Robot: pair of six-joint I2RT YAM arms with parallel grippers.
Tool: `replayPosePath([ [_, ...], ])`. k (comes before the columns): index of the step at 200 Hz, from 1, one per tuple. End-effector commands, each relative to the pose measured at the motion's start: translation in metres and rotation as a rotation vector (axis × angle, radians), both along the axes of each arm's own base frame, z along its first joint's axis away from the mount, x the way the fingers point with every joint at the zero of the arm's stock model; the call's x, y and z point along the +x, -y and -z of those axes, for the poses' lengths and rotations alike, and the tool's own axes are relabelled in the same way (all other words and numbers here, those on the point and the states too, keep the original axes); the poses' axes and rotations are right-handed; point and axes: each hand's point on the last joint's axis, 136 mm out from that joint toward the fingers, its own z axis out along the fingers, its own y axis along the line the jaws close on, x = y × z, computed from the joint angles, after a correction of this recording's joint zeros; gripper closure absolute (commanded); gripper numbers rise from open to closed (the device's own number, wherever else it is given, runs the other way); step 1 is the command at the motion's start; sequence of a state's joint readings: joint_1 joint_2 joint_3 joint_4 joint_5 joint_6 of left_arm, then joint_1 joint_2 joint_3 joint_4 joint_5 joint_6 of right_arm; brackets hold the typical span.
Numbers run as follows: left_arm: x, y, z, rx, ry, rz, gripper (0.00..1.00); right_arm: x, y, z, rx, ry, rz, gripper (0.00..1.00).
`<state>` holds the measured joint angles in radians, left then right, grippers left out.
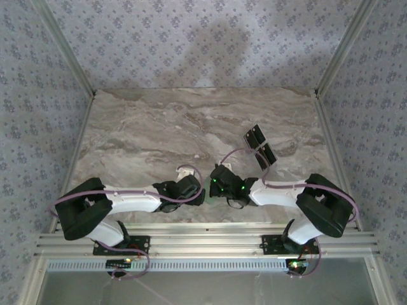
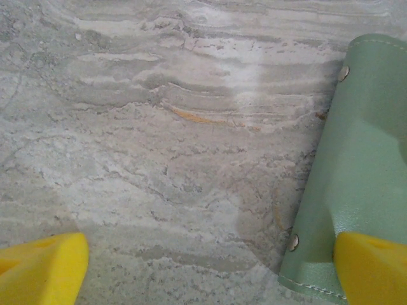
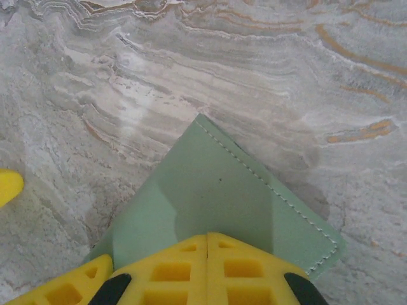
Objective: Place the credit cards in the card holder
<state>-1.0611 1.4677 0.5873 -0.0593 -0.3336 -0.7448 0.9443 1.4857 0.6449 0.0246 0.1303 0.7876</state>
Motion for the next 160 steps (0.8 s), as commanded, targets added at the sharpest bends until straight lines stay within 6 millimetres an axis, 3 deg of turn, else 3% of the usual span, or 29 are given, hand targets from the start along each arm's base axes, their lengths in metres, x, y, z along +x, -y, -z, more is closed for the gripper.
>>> replayPosePath([
  [1, -0.019, 0.001, 0.024, -0.005, -0.117, 0.030, 0.02, -0.002, 0.000, -0.013, -0.012, -0.031, -0.081, 1.00],
  [40, -0.019, 0.003, 0.020, -0.025, -0.111, 0.026, 0.02, 0.017, 0.005, -0.027, 0.013, -0.036, -0.051, 1.00],
  [88, -0.017, 0.006, 0.008, -0.065, -0.087, 0.013, 0.02, 0.035, 0.014, -0.024, 0.041, -0.071, -0.020, 1.00],
  [160, -0.017, 0.008, 0.010, -0.071, -0.086, 0.012, 0.02, 0.018, -0.002, -0.027, 0.086, -0.116, -0.102, 1.00],
])
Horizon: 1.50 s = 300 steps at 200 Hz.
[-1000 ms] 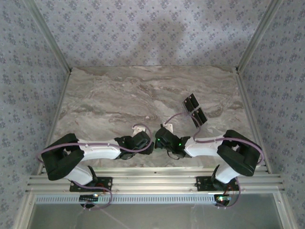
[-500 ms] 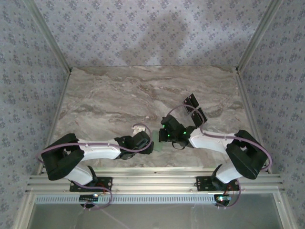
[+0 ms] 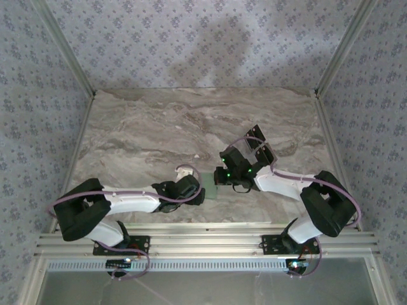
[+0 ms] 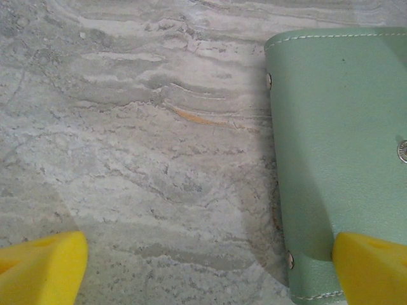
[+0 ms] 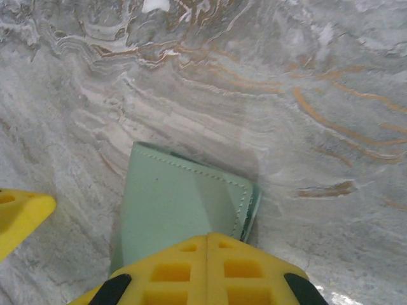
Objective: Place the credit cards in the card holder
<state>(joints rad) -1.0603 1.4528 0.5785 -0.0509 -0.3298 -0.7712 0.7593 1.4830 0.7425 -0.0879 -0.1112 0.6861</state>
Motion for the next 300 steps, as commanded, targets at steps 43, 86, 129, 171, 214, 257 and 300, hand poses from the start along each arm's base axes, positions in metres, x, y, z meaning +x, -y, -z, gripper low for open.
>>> replayPosePath([
  [43, -0.017, 0.007, 0.017, -0.040, -0.088, 0.031, 0.02, -0.016, -0.016, -0.003, -0.006, -0.010, -0.082, 1.00],
  [86, -0.016, 0.008, 0.017, -0.042, -0.087, 0.031, 0.02, -0.015, -0.021, -0.001, -0.019, -0.003, -0.087, 1.00],
  [129, -0.017, 0.007, 0.018, -0.040, -0.089, 0.030, 0.02, -0.013, -0.022, -0.003, -0.027, 0.002, -0.087, 1.00],
  [171, -0.016, 0.007, 0.017, -0.036, -0.087, 0.029, 0.02, -0.014, -0.009, -0.020, -0.057, 0.025, -0.052, 0.69],
  [214, -0.016, 0.007, 0.016, -0.039, -0.083, 0.027, 0.02, -0.021, 0.010, -0.024, -0.143, 0.006, -0.014, 0.53],
  [257, -0.015, 0.008, 0.017, -0.039, -0.079, 0.029, 0.02, -0.021, 0.009, -0.021, -0.175, -0.030, -0.011, 0.52],
  [300, -0.015, 0.007, 0.018, -0.040, -0.079, 0.027, 0.02, -0.016, -0.001, -0.012, -0.233, -0.069, -0.045, 0.53],
])
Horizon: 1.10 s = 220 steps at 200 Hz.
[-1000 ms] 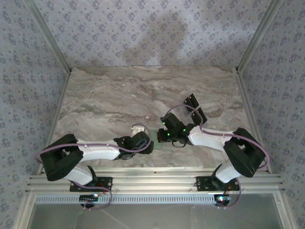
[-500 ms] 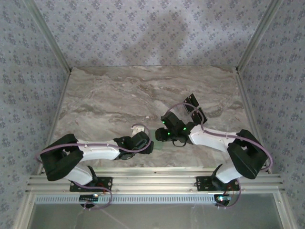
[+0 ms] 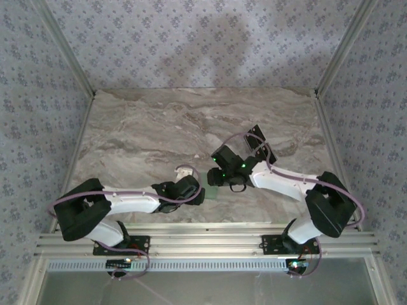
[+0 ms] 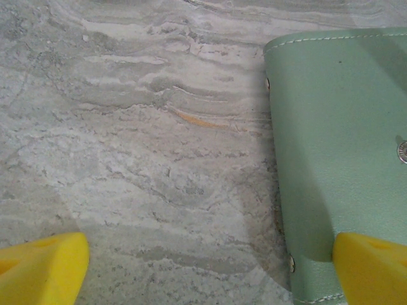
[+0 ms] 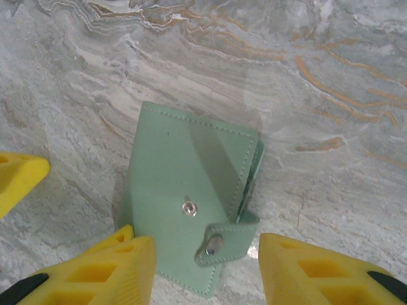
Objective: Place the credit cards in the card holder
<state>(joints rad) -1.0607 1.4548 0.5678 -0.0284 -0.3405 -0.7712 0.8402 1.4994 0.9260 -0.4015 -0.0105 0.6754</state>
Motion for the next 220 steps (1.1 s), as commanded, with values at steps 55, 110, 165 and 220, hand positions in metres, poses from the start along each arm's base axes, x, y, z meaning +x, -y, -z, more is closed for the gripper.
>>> replayPosePath([
  [55, -0.017, 0.005, 0.018, -0.036, -0.088, 0.027, 0.02, 0.000, 0.006, 0.014, -0.183, -0.031, -0.020, 0.64],
  [110, -0.018, 0.004, 0.018, -0.033, -0.090, 0.027, 0.02, -0.005, 0.009, 0.020, -0.209, -0.035, -0.028, 0.71],
  [165, -0.017, 0.005, 0.018, -0.033, -0.088, 0.027, 0.02, -0.006, 0.007, 0.022, -0.205, -0.038, -0.034, 0.79],
  [220, -0.017, 0.005, 0.017, -0.031, -0.087, 0.028, 0.02, -0.009, 0.008, 0.022, -0.205, -0.054, -0.041, 0.91],
])
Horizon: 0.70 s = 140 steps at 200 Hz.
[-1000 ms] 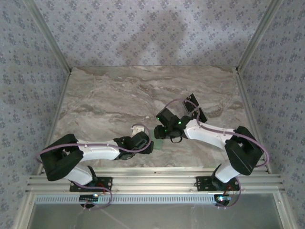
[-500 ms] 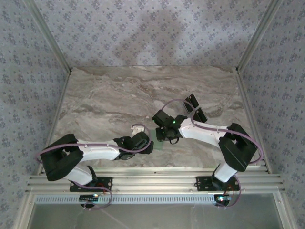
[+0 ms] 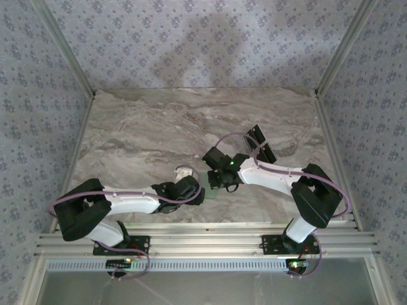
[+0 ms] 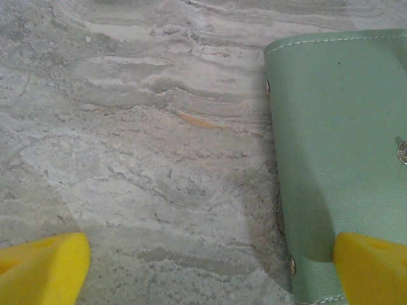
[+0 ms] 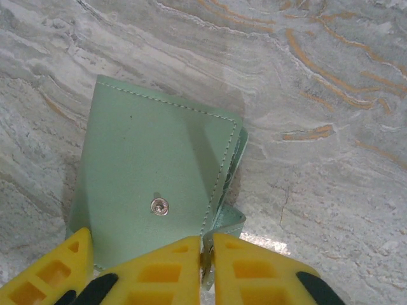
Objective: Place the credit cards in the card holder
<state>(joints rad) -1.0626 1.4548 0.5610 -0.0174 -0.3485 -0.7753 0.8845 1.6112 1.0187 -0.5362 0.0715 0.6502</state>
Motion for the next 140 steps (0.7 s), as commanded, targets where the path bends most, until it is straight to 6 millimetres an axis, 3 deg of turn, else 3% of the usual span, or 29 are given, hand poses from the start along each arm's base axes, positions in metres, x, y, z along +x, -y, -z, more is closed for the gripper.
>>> replayPosePath([
  [1, -0.017, 0.006, 0.017, -0.028, -0.095, 0.034, 0.02, -0.004, 0.005, 0.003, -0.033, -0.018, -0.007, 0.92],
  [23, -0.017, 0.006, 0.017, -0.028, -0.095, 0.034, 0.02, -0.005, 0.005, 0.000, -0.024, -0.013, -0.008, 1.00],
  [85, -0.017, 0.008, 0.016, -0.030, -0.096, 0.043, 0.02, -0.003, -0.004, -0.013, 0.053, 0.005, -0.007, 1.00],
  [140, -0.017, 0.010, 0.015, -0.034, -0.095, 0.049, 0.02, 0.003, -0.011, -0.013, 0.066, 0.016, -0.007, 1.00],
])
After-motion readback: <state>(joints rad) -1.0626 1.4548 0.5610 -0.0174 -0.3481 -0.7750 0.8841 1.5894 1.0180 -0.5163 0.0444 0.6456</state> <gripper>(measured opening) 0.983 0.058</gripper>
